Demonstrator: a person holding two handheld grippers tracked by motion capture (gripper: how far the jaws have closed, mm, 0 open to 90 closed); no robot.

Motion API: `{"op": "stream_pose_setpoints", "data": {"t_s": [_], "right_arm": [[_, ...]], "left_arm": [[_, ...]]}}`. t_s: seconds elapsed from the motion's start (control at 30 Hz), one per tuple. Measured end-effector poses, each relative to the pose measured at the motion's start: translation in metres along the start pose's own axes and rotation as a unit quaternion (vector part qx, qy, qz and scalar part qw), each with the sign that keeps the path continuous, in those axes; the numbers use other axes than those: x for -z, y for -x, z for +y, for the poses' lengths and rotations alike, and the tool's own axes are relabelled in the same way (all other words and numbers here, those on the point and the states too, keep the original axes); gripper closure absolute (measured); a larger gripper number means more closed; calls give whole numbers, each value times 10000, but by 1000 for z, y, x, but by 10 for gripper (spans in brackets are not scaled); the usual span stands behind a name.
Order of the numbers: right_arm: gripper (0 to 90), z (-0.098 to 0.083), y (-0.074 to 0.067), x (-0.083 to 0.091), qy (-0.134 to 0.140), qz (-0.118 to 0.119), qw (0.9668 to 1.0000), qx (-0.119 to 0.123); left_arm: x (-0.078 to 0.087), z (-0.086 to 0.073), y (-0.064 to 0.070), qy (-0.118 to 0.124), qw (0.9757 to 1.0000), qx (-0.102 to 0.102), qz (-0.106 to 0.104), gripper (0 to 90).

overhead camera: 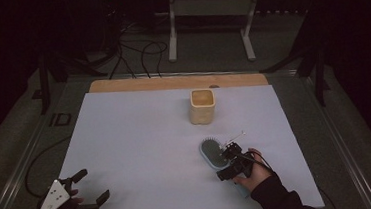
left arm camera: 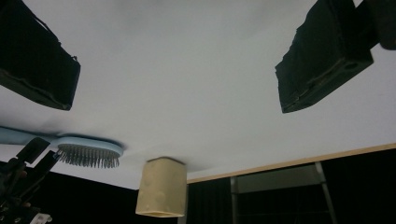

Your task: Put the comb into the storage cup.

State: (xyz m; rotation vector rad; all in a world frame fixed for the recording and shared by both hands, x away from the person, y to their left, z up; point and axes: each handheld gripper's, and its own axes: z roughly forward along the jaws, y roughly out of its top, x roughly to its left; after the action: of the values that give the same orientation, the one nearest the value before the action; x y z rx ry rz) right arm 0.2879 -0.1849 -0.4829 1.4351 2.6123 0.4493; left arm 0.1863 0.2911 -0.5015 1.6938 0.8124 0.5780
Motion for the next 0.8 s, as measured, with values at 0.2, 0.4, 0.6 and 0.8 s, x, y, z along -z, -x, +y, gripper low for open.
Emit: {"op": "stream_pose_setpoints", "data": {"t_s": [0.2, 0.4, 0.6, 0.8], "right_arm": [[396, 1, -2, -6, -182, -185, 9997, -11], [522, 3, -4, -8, -279, -296, 9992, 19], [606, 5, -7, -10, -422, -353, 9984, 91], [638, 6, -6, -10, -486, -307, 9983, 54]], "left_arm": [[1, 0, 0, 22, 10000, 8, 1, 0], [1, 0, 0, 32, 10000, 8, -9, 0], [1, 0, 0, 35, 10000, 12, -13, 0], [1, 0, 0, 34, 10000, 9, -12, 0]]}}
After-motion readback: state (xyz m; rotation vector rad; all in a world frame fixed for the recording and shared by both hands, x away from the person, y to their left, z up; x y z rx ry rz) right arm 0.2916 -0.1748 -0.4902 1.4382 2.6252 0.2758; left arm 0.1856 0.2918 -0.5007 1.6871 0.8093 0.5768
